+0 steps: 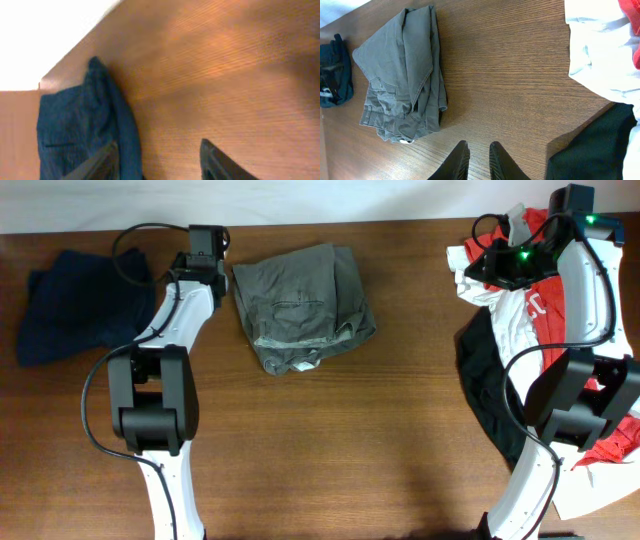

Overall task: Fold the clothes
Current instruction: 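Grasp the folded grey shorts with the left gripper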

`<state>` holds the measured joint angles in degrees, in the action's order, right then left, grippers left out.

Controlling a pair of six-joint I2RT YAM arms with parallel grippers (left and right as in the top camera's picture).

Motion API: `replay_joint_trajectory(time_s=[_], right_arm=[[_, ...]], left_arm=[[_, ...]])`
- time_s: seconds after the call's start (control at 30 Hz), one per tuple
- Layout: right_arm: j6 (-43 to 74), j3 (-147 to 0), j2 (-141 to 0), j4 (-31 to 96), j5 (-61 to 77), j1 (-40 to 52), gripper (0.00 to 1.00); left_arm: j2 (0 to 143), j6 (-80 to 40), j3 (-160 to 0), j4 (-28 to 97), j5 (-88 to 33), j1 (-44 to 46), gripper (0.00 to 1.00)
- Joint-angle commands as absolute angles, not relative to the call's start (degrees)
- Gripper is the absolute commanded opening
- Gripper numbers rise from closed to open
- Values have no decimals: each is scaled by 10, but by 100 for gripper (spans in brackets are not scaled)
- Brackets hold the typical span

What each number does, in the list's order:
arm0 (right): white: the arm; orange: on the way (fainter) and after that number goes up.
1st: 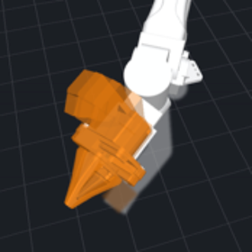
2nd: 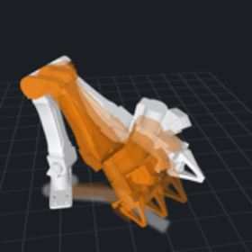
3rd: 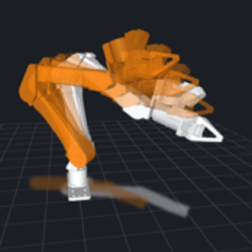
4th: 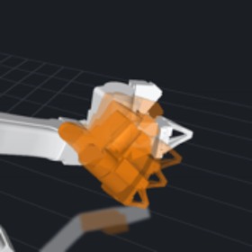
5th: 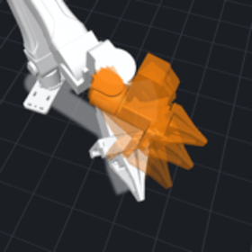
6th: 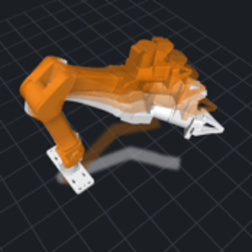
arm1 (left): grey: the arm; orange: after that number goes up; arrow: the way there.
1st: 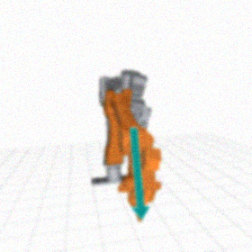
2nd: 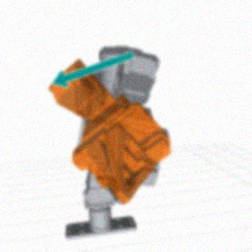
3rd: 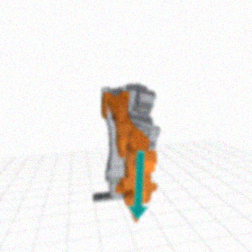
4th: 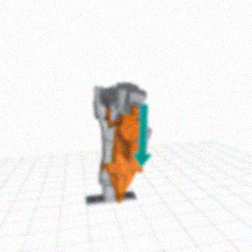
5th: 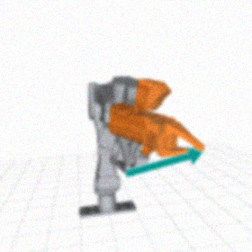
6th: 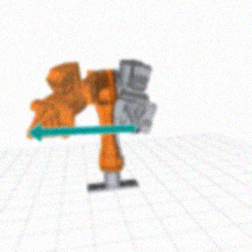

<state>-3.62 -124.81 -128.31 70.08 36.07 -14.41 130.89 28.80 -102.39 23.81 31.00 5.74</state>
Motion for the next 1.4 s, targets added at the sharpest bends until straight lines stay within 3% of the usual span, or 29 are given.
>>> replay_joint_trajectory(time_s=[0.0,0.03,0.13,0.23,0.37,0.47,1.37], right_arm=[[-41,-1248,-1271,700,362,-142,20],[-41,-1248,-1271,701,360,-142,20],[-41,-1248,-1271,703,354,-142,20],[-41,-1248,-1271,705,354,-142,20],[-41,-1248,-1271,705,354,-142,20],[-41,-1248,-1271,708,354,-142,20],[-41,-1248,-1271,711,354,-142,20]], left_arm=[[1237,332,-1043,307,210,116,61],[1223,307,-1043,327,192,126,71],[1188,186,-1043,398,156,163,77],[1171,194,-1043,468,118,191,77],[1172,349,-1040,548,7,229,77],[1181,391,-1035,549,-19,244,77],[1340,447,-1028,557,43,279,77]])
